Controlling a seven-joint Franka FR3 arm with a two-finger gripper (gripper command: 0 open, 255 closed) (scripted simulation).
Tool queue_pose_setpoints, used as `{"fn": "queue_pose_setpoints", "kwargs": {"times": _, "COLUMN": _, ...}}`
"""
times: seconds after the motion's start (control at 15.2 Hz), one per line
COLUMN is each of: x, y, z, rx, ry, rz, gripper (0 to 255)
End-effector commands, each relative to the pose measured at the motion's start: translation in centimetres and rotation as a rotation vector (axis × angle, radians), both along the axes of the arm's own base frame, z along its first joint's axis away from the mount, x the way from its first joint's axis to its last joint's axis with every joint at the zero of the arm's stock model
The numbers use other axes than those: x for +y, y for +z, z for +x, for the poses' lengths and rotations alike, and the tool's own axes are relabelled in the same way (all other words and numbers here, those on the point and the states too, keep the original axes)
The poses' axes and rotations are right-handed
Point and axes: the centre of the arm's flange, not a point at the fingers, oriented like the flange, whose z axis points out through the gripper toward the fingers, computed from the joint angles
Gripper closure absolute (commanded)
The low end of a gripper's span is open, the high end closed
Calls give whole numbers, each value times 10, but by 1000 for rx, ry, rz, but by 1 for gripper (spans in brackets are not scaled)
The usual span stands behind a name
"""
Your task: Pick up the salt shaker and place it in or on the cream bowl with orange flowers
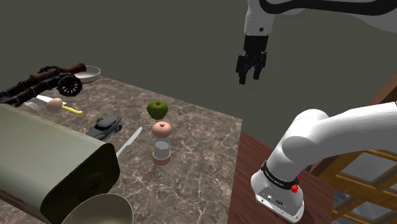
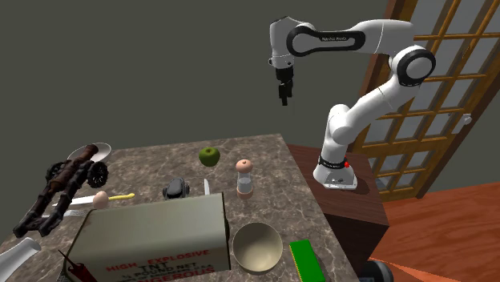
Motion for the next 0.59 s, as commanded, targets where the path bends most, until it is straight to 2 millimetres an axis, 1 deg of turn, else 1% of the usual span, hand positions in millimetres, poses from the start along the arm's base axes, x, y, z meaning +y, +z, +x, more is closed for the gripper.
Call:
{"fn": "queue_pose_setpoints", "kwargs": {"times": 0.0, "x": 0, "y": 0, "z": 0, "rx": 0, "ry": 0, "rz": 0, "gripper": 0}}
{"fn": "queue_pose_setpoints", "kwargs": {"times": 0.53, "x": 94, "y": -35, "z": 28, "rx": -66, "ry": -3, "rz": -21, "gripper": 0}}
